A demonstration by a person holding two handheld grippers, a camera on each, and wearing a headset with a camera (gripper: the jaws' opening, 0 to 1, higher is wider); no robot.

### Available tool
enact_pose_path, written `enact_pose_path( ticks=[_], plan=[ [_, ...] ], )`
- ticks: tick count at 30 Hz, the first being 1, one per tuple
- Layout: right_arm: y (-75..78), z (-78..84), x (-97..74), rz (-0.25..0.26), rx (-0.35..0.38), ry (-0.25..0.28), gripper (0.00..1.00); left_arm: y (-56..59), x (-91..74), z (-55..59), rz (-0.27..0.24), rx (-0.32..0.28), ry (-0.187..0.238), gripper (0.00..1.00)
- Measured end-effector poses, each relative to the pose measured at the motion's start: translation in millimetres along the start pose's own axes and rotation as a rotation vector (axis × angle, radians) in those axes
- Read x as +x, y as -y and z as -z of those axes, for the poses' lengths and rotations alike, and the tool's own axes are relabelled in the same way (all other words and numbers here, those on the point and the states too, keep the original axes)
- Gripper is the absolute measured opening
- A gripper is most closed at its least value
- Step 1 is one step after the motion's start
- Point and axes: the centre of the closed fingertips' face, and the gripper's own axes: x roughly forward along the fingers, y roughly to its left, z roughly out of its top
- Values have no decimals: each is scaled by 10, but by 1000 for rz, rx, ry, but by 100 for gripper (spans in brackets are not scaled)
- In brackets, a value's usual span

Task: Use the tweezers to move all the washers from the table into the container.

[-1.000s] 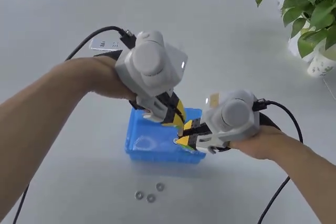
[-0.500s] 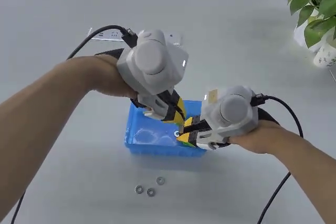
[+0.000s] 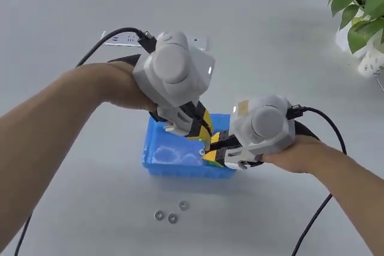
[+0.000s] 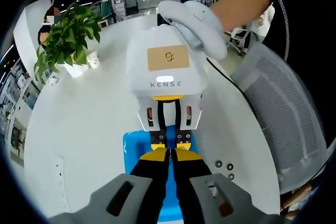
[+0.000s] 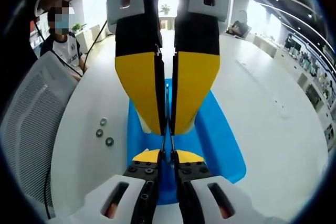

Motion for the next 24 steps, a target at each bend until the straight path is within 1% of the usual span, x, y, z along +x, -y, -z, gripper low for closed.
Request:
enact_pose_path(
  ticks=[10,19,22,24],
  plan=[
    [-29,-107,-95,18,-15,12,11,46,-121,-80,-16,8,2,7],
    [-59,-264,-188,37,-34,31,11,95,-270,-159,-32,21,-4,6],
    [-80,-323,-234,45,-41,38,11,114,-322,-195,-39,24,1,6],
    [-95,-346,-248,44,-39,42,11,134,-352,-226,-40,18,15,6]
  ],
)
